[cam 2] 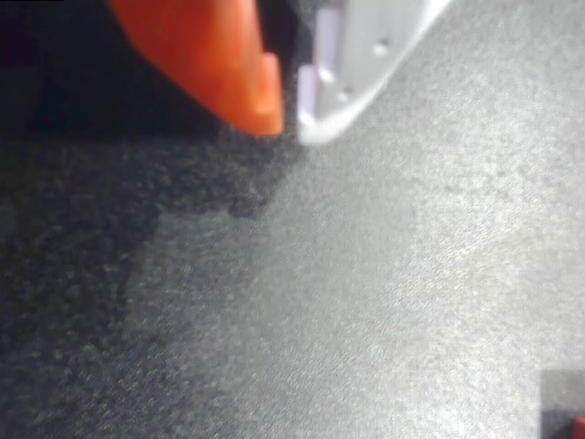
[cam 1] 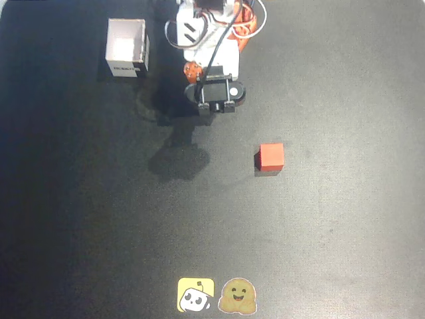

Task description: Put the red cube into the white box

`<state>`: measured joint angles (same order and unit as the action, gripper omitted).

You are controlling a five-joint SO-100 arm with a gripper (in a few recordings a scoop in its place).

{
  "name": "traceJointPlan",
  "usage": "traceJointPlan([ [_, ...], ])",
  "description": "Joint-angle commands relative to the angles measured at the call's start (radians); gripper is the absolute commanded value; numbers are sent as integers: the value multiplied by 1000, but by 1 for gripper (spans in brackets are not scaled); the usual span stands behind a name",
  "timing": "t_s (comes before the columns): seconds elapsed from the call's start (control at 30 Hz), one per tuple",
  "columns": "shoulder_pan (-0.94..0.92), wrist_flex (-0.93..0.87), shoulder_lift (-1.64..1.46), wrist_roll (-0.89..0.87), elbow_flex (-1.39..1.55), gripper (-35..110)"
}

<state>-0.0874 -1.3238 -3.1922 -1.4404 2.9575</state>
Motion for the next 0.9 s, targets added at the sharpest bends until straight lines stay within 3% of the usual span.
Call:
traceJointPlan([
  [0.0,-6,-5,-3,-3,-3,0],
  [0.43,35,26,38,-5,-100,0],
  [0.67,135,44,546,-8,-502,0],
  [0.87,290,69,923,-158,-792,0],
])
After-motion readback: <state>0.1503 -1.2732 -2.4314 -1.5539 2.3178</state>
